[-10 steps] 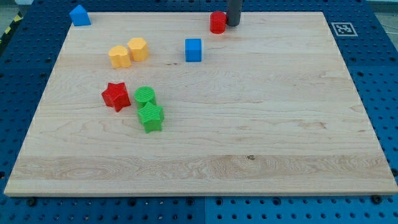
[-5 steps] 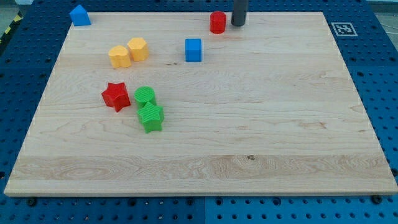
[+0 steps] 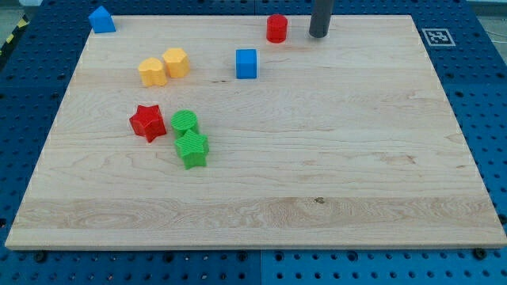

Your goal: Move the red circle at the top center

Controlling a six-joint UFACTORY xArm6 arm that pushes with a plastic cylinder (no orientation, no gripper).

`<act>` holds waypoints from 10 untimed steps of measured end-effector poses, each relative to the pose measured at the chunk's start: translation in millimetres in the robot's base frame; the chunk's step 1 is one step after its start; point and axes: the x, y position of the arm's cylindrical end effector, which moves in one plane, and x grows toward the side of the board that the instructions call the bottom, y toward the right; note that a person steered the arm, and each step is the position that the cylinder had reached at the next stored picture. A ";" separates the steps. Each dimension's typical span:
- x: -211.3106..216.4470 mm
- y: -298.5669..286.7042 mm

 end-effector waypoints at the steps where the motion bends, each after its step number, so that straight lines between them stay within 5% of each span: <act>1: 0.0 -17.6; 10: 25.8 -91.4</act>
